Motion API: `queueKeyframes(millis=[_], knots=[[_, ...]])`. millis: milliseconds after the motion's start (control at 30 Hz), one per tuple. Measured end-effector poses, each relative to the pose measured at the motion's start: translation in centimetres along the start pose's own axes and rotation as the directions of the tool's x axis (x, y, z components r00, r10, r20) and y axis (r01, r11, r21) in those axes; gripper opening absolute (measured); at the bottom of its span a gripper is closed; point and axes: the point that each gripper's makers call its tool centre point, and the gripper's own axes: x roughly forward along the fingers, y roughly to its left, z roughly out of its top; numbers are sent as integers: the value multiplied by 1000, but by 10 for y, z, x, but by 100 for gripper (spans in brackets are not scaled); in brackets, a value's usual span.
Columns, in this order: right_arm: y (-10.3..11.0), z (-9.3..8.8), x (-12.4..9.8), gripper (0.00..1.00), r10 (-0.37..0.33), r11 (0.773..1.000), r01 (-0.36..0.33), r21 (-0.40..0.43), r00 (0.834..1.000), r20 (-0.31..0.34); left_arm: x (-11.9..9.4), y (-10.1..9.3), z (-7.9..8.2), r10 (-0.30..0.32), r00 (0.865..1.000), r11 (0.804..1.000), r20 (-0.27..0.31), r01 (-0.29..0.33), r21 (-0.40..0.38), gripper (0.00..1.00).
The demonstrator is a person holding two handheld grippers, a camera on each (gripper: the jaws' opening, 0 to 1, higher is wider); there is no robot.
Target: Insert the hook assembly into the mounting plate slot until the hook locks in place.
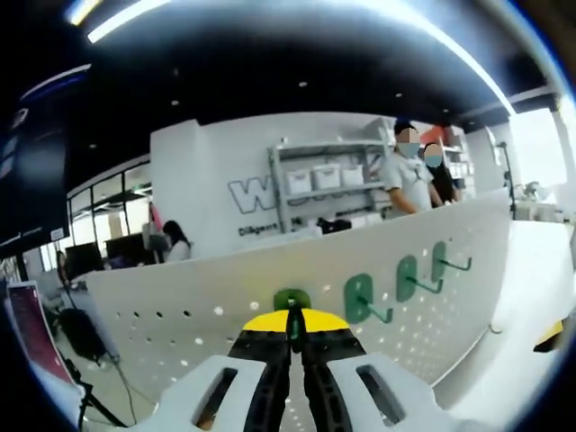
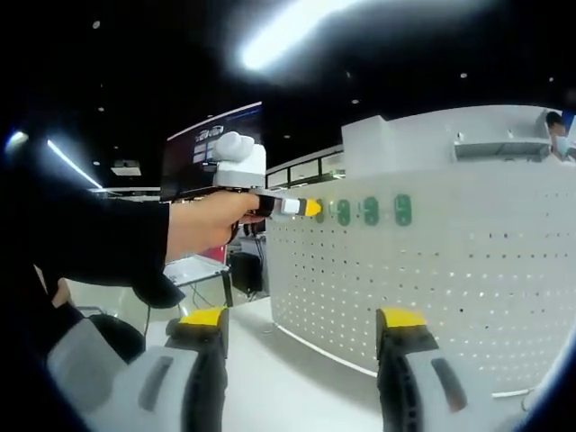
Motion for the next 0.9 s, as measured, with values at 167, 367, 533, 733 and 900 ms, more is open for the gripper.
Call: queueKeyframes(millis=[167,367,533,733,900], knots=[[0,-1,0,64,0,1000,0,1,1000,-3,0,0,0,9,1000,1000,14,-9,-20,2],[1,-3,1,64,4,1000,-4,-2,1000,-12,-1,-1,0,18,1000,999,24,-17,-32,2],[2,-5,1,64,5,1000,-5,-1,1000,-17,-2,-2,0,39,999,999,38,-38,-38,2],[1,-5,1,64,4,1000,-4,-2,1000,-17,-1,-4,-1,85,995,996,53,-84,-28,3],[1,-5,1,63,4,1000,-4,1,1000,-17,-1,-3,-1,110,991,993,74,-106,-50,3]])
